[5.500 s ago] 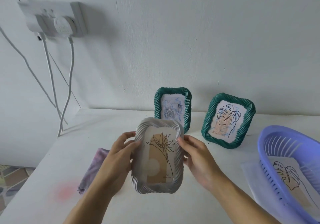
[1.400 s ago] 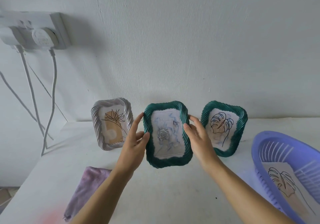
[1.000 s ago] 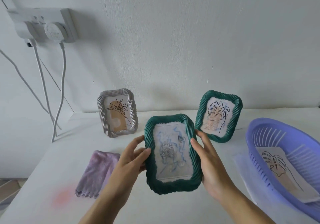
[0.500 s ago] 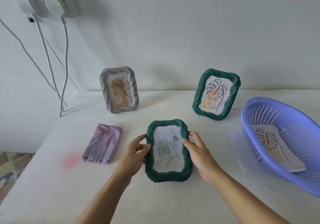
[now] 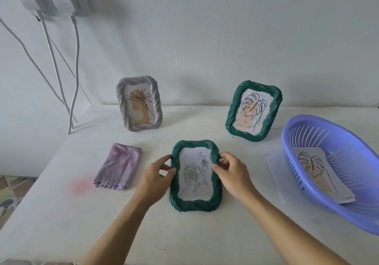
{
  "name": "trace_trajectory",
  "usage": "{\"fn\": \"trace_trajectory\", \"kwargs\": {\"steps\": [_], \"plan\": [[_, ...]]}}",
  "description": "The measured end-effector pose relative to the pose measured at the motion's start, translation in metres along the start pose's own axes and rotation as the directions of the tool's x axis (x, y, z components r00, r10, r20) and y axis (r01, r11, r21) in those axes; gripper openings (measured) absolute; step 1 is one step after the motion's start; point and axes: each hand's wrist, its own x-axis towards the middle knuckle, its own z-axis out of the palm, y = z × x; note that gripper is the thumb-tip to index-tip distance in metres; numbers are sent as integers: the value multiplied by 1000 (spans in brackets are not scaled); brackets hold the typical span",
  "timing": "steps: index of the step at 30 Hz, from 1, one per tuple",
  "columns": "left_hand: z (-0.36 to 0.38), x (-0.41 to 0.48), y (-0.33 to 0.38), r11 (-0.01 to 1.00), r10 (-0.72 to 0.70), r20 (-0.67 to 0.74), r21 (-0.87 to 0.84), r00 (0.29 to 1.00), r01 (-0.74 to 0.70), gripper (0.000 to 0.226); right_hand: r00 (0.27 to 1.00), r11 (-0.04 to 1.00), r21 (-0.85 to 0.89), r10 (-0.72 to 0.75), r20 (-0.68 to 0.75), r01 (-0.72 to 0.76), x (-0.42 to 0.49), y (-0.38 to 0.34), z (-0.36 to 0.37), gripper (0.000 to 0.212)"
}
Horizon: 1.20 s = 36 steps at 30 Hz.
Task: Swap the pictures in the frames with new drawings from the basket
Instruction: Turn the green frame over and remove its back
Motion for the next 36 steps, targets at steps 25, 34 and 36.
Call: {"fn": "trace_trajectory", "kwargs": {"steps": [25,34,36], "plan": [[8,12,33,955,6,360,-279,933,102,33,977,970,125,-204,-59,210,3,-71,-17,12],[-40,12,70,951,202,214,-275,956,-139,25,910,943,44,-329,251,329,4,-80,-1,27],[-41,17,59,974,195,179,-154,964,-168,18,884,928,68,-370,285,366,4,-70,5,25]]}}
